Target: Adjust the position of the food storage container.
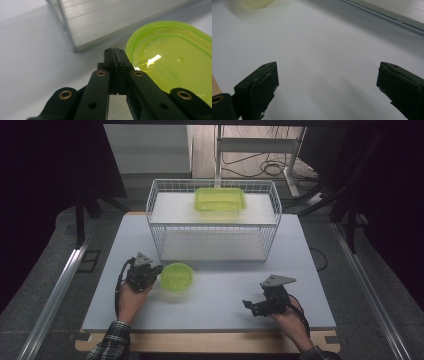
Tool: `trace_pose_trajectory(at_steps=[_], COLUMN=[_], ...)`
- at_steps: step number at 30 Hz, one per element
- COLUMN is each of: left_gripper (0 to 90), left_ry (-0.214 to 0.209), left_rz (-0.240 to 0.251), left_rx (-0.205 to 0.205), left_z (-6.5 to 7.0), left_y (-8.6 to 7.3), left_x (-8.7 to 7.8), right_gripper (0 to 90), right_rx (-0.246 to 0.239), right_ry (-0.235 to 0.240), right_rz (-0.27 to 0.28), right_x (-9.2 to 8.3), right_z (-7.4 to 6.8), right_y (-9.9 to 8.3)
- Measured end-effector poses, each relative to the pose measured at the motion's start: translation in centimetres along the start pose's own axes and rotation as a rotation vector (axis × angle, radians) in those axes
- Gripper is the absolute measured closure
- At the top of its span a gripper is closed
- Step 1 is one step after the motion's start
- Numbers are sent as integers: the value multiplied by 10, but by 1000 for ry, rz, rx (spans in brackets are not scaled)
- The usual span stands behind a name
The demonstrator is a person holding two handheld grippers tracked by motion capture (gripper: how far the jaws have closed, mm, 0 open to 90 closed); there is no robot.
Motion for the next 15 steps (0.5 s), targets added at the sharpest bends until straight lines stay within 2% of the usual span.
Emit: trace_pose_trajectory(at_steps=[7, 15], left_gripper=[899, 899], left_ry=[-51, -116], left_rz=[1, -11], left_rx=[3, 33], left_z=[17, 44], left_y=[4, 6], left_x=[8, 14], right_gripper=[39, 39], right_rx=[-3, -3], right_ry=[4, 6], right_rz=[-7, -8], right_x=[1, 2], right_z=[-1, -2], right_y=[0, -1])
Point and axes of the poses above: each handheld gripper's, and its own axes: x roughly forward along the jaws, y roughly out of its top, z roughly to its right, the point moved 4 cm from there along x, roughly forward along the jaws, and after that the axes turned 4 degrees about -x, right-handed, at the moved point
